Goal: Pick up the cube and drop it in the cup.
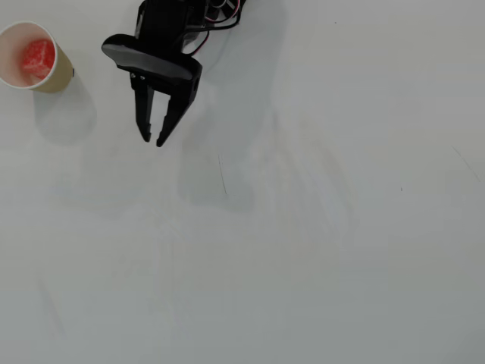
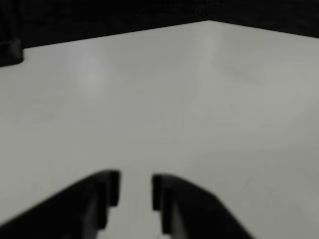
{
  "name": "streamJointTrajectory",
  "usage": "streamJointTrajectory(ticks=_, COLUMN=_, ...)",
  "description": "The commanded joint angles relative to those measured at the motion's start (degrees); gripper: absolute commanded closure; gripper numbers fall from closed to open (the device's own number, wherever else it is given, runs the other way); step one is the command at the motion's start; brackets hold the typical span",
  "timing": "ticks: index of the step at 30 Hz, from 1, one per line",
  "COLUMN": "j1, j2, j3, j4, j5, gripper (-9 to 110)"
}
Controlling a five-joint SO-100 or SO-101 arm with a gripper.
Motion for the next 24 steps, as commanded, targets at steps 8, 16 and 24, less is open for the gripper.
streamJointTrajectory(ticks=8, j1=-4.8, j2=5.9, j3=3.8, j4=7.2, j5=-0.8, gripper=98)
streamJointTrajectory(ticks=16, j1=-8.3, j2=8.8, j3=8.0, j4=11.0, j5=-0.9, gripper=98)
streamJointTrajectory(ticks=24, j1=-11.3, j2=9.0, j3=10.2, j4=16.1, j5=-0.9, gripper=98)
